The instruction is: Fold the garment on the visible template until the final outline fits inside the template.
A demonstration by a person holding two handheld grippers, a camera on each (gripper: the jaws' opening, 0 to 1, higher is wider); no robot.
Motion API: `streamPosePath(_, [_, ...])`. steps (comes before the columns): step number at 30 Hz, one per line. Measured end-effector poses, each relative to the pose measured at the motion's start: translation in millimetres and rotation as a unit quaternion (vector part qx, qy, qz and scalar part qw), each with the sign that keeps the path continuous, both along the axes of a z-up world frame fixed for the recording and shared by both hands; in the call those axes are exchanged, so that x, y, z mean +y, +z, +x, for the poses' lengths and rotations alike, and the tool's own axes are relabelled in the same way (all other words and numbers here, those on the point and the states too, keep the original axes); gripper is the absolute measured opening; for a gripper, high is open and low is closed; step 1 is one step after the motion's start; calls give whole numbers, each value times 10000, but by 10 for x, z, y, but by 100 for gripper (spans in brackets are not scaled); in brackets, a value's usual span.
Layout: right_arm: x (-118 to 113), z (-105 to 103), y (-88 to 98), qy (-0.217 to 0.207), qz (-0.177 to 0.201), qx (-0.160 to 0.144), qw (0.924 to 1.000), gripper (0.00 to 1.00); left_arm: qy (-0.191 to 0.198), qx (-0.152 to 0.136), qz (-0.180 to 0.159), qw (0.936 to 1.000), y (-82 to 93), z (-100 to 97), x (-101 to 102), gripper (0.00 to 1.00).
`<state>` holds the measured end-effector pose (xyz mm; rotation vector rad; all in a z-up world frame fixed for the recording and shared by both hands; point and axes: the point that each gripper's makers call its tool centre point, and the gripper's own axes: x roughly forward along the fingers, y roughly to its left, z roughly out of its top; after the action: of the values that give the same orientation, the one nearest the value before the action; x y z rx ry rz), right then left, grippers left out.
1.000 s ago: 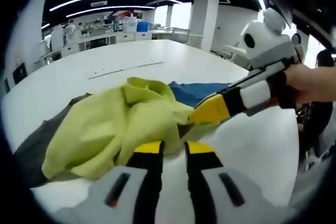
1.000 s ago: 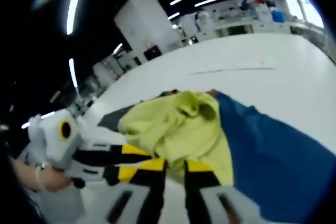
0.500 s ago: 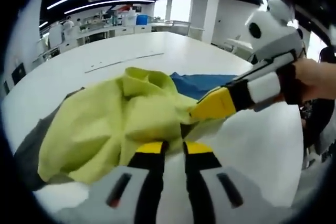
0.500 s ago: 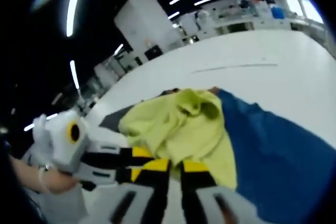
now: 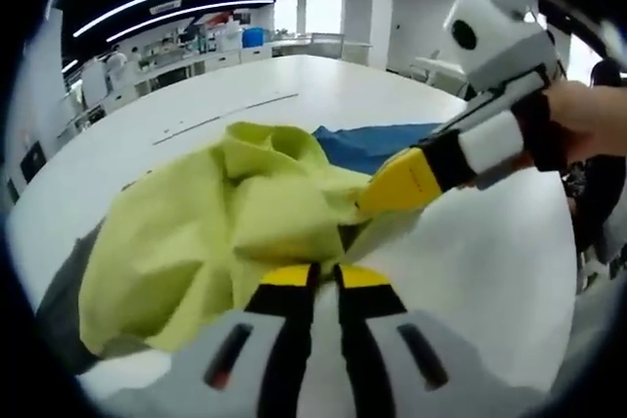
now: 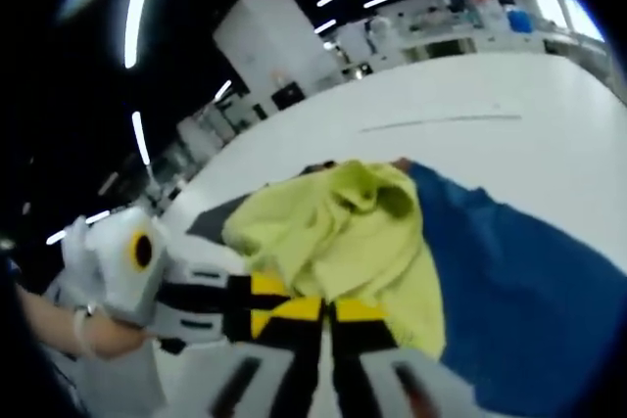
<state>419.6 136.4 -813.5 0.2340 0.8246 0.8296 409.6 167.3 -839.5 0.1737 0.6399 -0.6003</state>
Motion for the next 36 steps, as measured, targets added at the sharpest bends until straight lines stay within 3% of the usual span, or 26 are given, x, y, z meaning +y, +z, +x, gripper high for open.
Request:
streamPosePath(7, [-4, -24, 9, 23, -7, 8, 10000, 0, -83, 52, 7, 10000, 39, -61, 24, 2])
streamPosePath(19, [-39, -69, 75, 59, -22, -25, 10000, 0, -87, 44, -331, 9994, 352, -232, 243, 2])
streamPosePath(22, [-62, -119, 102, 99, -56, -43, 9999, 0, 3, 7, -335, 9994, 428, -328, 397, 2])
streamPosePath(31, [-166, -345, 123, 265, -214, -55, 9994, 0, 433, 115, -238, 9987, 374, -565, 1000, 2])
streamPosePath(36, [-267, -395, 67, 282, -315, -8, 9991, 0, 556, 158, -187, 9982, 366, -714, 1191, 2])
